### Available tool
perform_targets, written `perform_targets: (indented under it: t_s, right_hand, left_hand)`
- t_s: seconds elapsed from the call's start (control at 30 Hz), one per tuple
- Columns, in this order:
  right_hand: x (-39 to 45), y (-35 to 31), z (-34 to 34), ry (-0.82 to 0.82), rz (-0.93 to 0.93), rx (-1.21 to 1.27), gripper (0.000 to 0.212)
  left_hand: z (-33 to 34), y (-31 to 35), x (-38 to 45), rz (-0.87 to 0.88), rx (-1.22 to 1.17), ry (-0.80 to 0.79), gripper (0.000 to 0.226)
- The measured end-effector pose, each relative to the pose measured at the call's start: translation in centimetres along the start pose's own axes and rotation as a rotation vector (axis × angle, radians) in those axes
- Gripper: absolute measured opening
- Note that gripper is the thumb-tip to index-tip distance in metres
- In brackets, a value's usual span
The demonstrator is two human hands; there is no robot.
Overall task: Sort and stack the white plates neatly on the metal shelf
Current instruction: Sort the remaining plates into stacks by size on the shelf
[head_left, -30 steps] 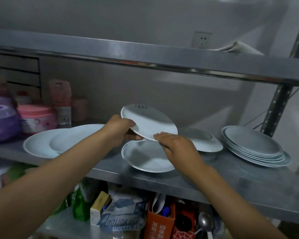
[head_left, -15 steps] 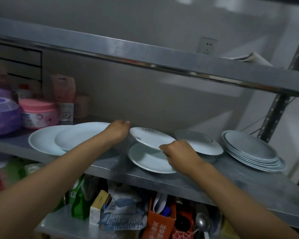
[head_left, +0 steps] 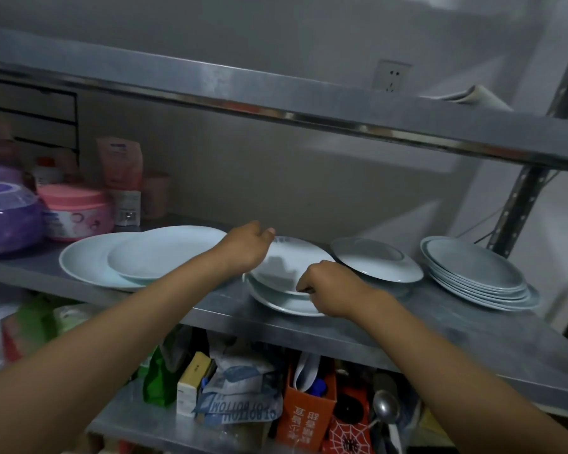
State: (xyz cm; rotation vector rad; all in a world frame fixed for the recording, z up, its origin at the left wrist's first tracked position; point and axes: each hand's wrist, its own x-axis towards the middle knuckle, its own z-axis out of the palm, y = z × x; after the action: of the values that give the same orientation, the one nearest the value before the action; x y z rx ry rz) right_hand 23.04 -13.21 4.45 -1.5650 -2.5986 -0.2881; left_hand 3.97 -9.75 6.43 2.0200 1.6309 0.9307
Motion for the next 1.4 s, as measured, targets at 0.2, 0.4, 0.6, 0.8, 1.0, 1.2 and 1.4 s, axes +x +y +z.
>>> perform_targets:
  t_s: [0.2, 0.4, 0.6, 0.8, 1.0, 1.2, 1.4]
  right_hand:
    - [-0.8, 1.0, -0.8, -0.061, 0.113, 0.239, 0.054]
    - [-3.5, 5.7, -0.5, 0.226, 0.279, 0.236, 0.041]
    - [-7.5, 10.9, 1.9, 0.363, 0.573, 0.191, 0.049]
    - [-9.8, 14.3, 4.5, 0.469, 0.640, 0.144, 0.046]
    - [-10.3, 15.3, 6.2, 0.582, 0.716, 0.193, 0.033]
    - [-10.3, 15.2, 5.9, 0.636, 0.768, 0.291, 0.025]
    - [-10.0, 15.2, 6.2, 0.633, 0.730, 0.285, 0.033]
  left_hand:
    - [1.6, 2.1, -0.5, 0.091, 0.130, -0.049, 0.040]
    - [4.3, 5.0, 0.1, 0.280, 0.216, -0.053, 0.023]
    - [8.8, 8.1, 0.8, 0.538, 0.364, -0.075, 0.045]
    - [12.7, 10.8, 2.6, 0.692, 0.550, -0.118, 0.061]
    - [17.4, 13.0, 5.3, 0.583, 0.678, -0.185, 0.083]
    - [20.9, 13.1, 6.3, 0.473, 0.752, -0.257, 0.086]
    - [22.6, 13.9, 7.5, 0.449, 0.905, -0.174, 0.078]
